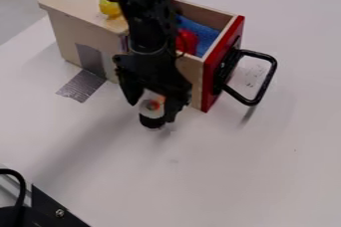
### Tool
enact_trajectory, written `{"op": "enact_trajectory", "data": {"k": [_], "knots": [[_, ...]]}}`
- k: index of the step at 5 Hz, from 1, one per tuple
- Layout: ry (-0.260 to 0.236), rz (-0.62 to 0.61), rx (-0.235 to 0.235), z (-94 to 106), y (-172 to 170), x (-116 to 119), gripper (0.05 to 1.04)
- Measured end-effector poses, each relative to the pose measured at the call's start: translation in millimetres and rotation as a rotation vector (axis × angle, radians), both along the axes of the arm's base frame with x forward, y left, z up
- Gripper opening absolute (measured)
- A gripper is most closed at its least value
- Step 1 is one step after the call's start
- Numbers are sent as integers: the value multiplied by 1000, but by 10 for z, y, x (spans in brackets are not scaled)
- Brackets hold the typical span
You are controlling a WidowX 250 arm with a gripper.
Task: Put the thing on top of the drawer
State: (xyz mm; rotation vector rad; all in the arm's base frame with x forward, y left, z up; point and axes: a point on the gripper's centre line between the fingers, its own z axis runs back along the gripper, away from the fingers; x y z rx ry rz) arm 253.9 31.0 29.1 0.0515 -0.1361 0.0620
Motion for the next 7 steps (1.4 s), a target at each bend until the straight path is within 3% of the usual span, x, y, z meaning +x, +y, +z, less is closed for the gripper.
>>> {"op": "enact_trajectory", "data": {"k": [2,4,5,7], "knots": [[70,17,-1,-212,21,53,949],[118,12,-33,-208,-31,-27,524],[79,-25,-42,114,-53,22,450],[16,56,-90,1063,485,-11,449]]}}
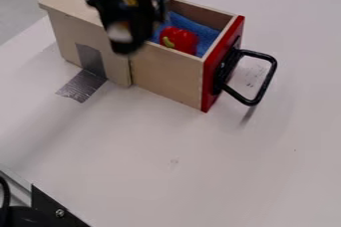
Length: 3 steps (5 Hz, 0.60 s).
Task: Put the thing on top of the drawer
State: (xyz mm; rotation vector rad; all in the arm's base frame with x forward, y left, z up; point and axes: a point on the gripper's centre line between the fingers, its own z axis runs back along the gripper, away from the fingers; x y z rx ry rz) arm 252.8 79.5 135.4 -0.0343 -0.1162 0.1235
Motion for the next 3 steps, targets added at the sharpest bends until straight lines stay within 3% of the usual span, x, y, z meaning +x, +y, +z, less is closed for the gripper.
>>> {"op": "enact_trajectory", "data": {"k": [1,2,3], "knots": [[-58,92,-19,349,459,1,449],[-62,135,-24,399,761,47,449],[-48,175,-10,298,1001,101,449]]}}
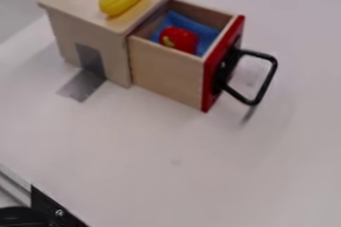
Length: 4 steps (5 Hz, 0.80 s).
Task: Put the thing on top of the drawer
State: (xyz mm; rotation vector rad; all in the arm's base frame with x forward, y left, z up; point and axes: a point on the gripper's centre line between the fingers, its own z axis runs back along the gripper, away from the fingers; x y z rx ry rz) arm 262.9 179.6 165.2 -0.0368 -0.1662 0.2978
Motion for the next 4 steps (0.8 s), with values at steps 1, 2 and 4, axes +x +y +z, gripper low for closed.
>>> {"op": "enact_trajectory", "data": {"k": [1,2,4], "knots": [[46,14,18,-280,128,77,448],[96,18,32,-530,134,169,448],[101,8,39,-538,151,336,448]]}}
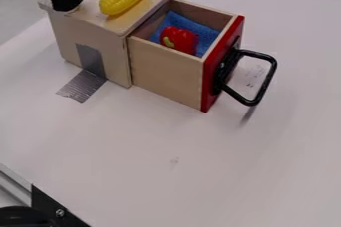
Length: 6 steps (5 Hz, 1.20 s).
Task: Put the thing on top of the drawer
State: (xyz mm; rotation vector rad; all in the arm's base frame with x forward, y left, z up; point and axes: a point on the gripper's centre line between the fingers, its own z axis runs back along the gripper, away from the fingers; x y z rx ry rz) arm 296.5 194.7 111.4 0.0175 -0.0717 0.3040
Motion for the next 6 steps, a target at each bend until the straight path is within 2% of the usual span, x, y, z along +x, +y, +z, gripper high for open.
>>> {"op": "enact_trajectory", "data": {"k": [1,2,3,4,5,6], "knots": [[-14,-21,-19,25,-82,144,448],[-12,-34,-30,26,-122,219,498],[-4,-29,-36,34,-136,218,773],[12,-40,-32,85,-181,239,1002],[14,-58,-16,296,-226,214,1000],[-11,-122,-6,634,-319,150,1000]]}}
